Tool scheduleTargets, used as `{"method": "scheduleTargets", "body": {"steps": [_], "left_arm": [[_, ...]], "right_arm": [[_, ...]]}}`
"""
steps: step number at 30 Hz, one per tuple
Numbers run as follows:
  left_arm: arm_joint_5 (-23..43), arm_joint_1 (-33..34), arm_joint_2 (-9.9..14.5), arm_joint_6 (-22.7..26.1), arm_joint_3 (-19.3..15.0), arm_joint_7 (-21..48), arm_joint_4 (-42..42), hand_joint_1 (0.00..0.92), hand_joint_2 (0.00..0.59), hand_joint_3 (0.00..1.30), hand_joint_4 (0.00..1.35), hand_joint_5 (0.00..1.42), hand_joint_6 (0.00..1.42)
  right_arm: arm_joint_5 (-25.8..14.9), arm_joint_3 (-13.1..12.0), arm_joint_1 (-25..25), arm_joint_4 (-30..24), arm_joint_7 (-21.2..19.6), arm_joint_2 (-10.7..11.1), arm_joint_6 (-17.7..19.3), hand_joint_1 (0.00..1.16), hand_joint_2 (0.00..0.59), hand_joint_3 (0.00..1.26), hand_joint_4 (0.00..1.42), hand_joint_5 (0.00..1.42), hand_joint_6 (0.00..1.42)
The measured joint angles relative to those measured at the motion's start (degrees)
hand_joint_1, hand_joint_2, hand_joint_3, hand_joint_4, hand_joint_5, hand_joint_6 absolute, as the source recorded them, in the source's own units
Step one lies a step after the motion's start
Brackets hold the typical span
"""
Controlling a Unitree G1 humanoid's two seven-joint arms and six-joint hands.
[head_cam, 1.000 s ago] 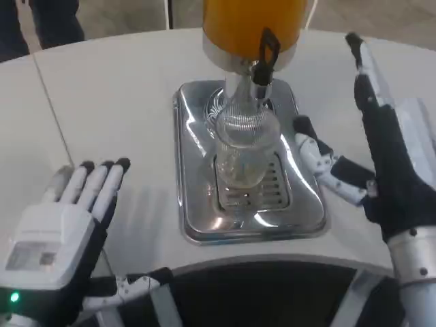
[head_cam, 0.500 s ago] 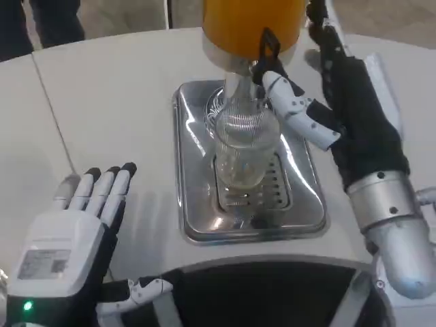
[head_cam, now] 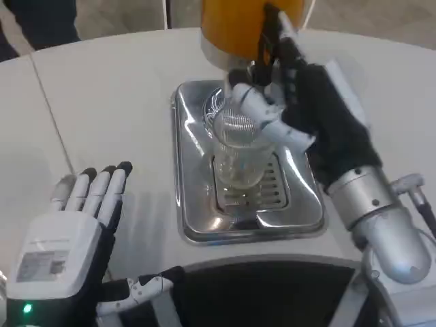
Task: Grasp the cup under the faucet to collect the drink, then remove the cup.
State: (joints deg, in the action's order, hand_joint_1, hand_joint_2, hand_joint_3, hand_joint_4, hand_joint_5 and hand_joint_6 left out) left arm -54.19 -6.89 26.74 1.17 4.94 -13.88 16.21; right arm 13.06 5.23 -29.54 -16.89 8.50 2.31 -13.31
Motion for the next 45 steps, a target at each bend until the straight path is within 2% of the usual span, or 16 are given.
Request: {"method": "scheduleTargets", "body": {"steps": [6,9,12,15,18,26,29,32,33,36,45], "left_arm": [[0.03,-0.32,-0.23,-0.02,-0.56,-0.02,0.0,0.257,0.082,0.0,0.0,0.0,0.0],[0.11,-0.32,-0.23,-0.2,-0.69,-0.02,-0.01,0.222,0.08,0.0,0.0,0.0,0.0],[0.66,-0.33,-0.24,-0.56,-0.93,-0.02,-0.02,0.198,0.076,0.0,0.0,0.0,0.0],[1.81,-0.36,-0.24,-1.11,-1.08,-0.02,-0.04,0.18,0.071,0.0,0.0,0.0,0.0],[2.28,-0.39,-0.24,-1.54,-1.17,-0.02,-0.05,0.159,0.064,0.0,0.0,0.0,0.0],[2.53,-0.55,-0.67,-1.98,-1.18,-0.01,-0.14,0.123,0.061,0.0,0.0,0.0,0.0],[2.53,-0.72,-0.82,-1.98,-1.2,-0.01,-0.14,0.101,0.06,0.0,0.0,0.0,0.0],[2.58,-0.99,-1.01,-1.97,-1.24,-0.01,-0.14,0.08,0.061,0.0,0.0,0.0,0.0],[2.81,-1.07,-1.19,-1.97,-1.24,-0.01,-0.15,0.079,0.061,0.0,0.0,0.0,0.0],[3.48,-1.08,-2.27,-1.66,-1.25,0.04,-0.15,0.075,0.054,0.0,0.0,0.0,0.0],[4.6,1.83,-5.7,1.14,-0.46,0.97,-1.58,0.111,0.048,0.0,0.0,0.0,0.0]], "right_arm": [[0.07,1.44,0.0,-0.05,0.93,2.36,0.42,0.63,0.456,0.0,0.0,0.0,0.08],[1.21,2.36,0.0,-0.23,1.03,3.75,0.41,0.6,0.453,0.0,0.0,0.0,0.08],[3.88,3.77,-0.24,-0.88,1.17,5.44,-0.28,0.52,0.445,0.0,0.0,0.0,0.08],[8.54,6.06,-2.01,-1.51,1.82,7.73,-2.59,0.36,0.448,0.0,0.0,0.0,0.1],[11.54,7.78,-4.17,-1.49,3.72,9.62,-4.3,0.31,0.458,0.01,0.0,0.0,0.1],[14.58,10.68,-7.34,0.09,5.98,11.02,-4.5,0.3,0.466,0.01,0.0,0.0,0.1],[16.96,11.88,-8.96,-0.19,7.75,11.59,-6.46,0.27,0.469,0.01,0.0,0.0,0.1],[21.99,14.31,-10.2,-1.78,9.84,12.22,-9.75,0.25,0.476,0.02,0.0,0.0,0.11],[25.02,15.78,-10.99,-2.42,11.31,12.8,-11.03,0.25,0.472,0.03,0.0,0.0,0.12],[29.72,17.82,-12.63,-4.02,15.15,13.51,-14.04,0.25,0.483,0.03,0.0,0.0,0.15],[34.22,18.18,-12.94,-7.01,19.18,12.23,-16.9,0.3,0.493,0.03,0.0,0.0,0.14]]}}
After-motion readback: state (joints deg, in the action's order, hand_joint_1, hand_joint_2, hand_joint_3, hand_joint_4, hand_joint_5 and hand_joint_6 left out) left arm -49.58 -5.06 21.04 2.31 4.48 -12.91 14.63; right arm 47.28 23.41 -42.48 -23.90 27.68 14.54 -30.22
